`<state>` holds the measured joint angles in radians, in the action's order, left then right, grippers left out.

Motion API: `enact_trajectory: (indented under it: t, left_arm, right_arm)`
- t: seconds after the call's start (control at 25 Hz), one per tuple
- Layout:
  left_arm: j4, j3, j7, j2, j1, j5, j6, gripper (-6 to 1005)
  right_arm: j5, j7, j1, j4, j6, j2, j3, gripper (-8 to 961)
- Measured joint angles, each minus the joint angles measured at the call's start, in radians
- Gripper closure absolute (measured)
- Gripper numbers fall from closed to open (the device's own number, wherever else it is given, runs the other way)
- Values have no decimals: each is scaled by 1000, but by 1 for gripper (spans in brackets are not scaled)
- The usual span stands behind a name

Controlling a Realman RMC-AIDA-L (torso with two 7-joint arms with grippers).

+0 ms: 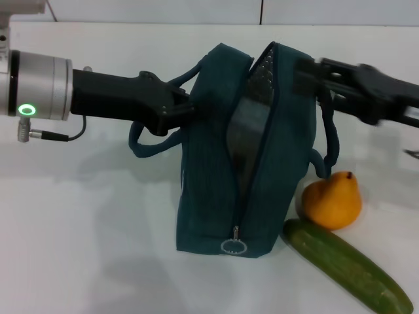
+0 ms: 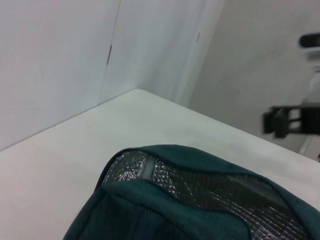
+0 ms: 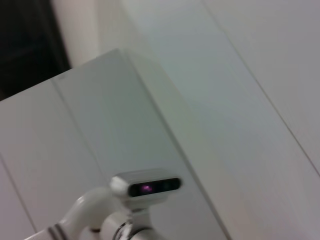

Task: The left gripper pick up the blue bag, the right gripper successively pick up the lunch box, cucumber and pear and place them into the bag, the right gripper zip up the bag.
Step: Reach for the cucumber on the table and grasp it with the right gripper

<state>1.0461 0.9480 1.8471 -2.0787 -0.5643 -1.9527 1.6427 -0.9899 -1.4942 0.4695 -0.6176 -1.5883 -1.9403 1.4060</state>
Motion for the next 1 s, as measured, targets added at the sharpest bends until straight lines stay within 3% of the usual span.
enact_trajectory:
  t: [0.08, 0.16, 0.24, 0.36, 0.44, 0.68, 1.0]
  left_arm:
    - [0, 0, 1, 0, 4, 0, 0, 958]
    - [0, 0, 2, 1, 10, 0, 0, 958]
    - [0, 1, 6, 2, 13, -2, 0, 958]
    - [0, 5, 13, 0, 9, -17, 0, 958]
    - [0, 6, 16, -2, 7, -26, 0, 958]
    - [-5, 8, 17, -3, 8, -27, 0, 958]
    - [-6, 6, 17, -3, 7, -28, 0, 957]
  right_arm:
    - [-22, -30, -69, -123, -12, 21, -5, 393]
    - [-103, -114, -150, -287, 1, 29, -35, 370]
    - [-257, -237, -227, -476, 21, 9, -103, 346]
    - [-527, -411, -324, -753, 22, -56, -191, 311]
    - [-652, -526, -354, -891, 8, -69, -187, 287]
    - [-820, -703, -323, -979, -35, -65, -171, 262]
    - [-888, -757, -258, -1016, -181, -63, -244, 261]
